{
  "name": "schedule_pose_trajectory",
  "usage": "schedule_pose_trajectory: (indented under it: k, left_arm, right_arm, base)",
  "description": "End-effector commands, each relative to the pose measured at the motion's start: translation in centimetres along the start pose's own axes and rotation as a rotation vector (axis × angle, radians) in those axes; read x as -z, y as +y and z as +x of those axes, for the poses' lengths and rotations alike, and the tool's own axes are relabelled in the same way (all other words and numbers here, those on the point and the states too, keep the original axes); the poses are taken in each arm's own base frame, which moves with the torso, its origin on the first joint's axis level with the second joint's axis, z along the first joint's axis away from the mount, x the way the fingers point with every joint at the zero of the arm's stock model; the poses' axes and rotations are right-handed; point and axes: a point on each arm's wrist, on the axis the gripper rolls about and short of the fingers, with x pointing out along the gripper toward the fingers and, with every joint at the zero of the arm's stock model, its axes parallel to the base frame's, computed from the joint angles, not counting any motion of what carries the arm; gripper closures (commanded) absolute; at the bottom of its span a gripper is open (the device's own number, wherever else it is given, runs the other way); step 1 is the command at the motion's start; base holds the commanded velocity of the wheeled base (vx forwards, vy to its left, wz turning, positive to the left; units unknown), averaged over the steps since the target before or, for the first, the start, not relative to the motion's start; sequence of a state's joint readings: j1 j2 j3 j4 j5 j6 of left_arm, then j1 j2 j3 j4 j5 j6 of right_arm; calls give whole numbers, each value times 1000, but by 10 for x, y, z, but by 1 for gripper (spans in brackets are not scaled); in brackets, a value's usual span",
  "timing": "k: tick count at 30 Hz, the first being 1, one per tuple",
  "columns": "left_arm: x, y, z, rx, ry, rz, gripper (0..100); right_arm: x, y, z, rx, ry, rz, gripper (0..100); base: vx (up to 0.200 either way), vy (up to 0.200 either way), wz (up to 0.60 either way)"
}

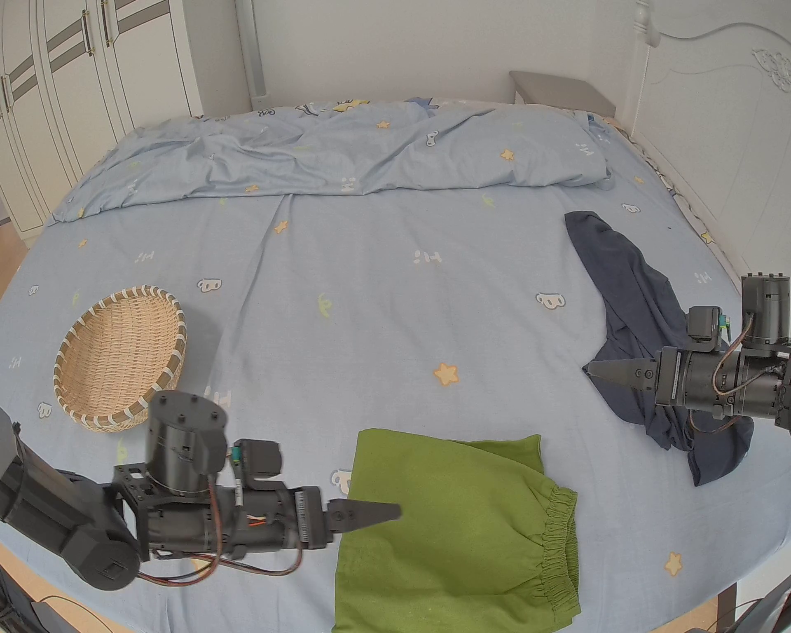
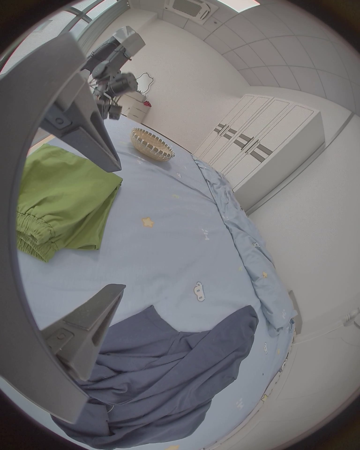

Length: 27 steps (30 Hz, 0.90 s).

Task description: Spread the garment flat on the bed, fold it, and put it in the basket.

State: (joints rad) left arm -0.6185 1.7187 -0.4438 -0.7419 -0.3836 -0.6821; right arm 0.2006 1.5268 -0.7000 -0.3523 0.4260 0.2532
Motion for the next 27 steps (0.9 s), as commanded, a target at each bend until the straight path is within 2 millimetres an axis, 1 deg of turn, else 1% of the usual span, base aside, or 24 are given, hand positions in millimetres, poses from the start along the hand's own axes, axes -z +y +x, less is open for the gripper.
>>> schedule_pose_trajectory:
  k: [1,2,3,4,6,8,9,10,11,13,16,20,24,27]
  left_arm:
    - [0,53,-29,-87,-2,-107,0]
    - [-3,64,-27,-89,10,-126,0]
    - [-3,66,-27,-87,12,-129,0]
    - [-3,72,-26,-68,22,-136,0]
    - [-2,77,-23,-43,49,-147,0]
    - [2,81,-17,-18,85,-153,0]
    - [4,83,-11,-5,101,-145,0]
    - [4,83,-11,-5,101,-145,0]
    - [9,85,3,6,137,-129,0]
    - [17,87,20,8,172,-109,0]
    - [24,88,32,38,175,-75,0]
    - [29,82,40,86,163,-32,0]
    - [30,78,45,113,171,-12,0]
    - [28,73,57,138,183,8,0]
  right_arm:
    - [-4,17,-20,-37,-39,-31,0]
    - [-5,19,-22,-42,-47,-35,0]
    - [-5,19,-23,-42,-48,-35,0]
    - [-6,20,-25,-48,-55,-39,0]
    - [-6,21,-27,-51,-62,-42,0]
    - [-6,22,-28,-53,-63,-43,0]
    - [-6,22,-28,-53,-63,-42,0]
    - [-6,22,-28,-53,-63,-42,0]
    - [-6,22,-28,-56,-62,-43,0]
    - [-6,22,-27,-58,-59,-44,0]
    - [-4,23,-27,-62,-53,-44,0]
    - [-3,23,-26,-64,-49,-44,0]
    - [-2,22,-24,-63,-41,-43,0]
    - [-1,22,-24,-63,-40,-44,0]
  base:
    - [0,0,0]
    - [0,0,0]
    - [0,0,0]
    - [0,0,0]
    - [0,0,0]
    - [0,0,0]
    - [0,0,0]
    - [0,0,0]
    - [0,0,0]
    - [0,0,0]
    - [0,0,0]
    - [0,0,0]
    - [0,0,0]
    - [0,0,0]
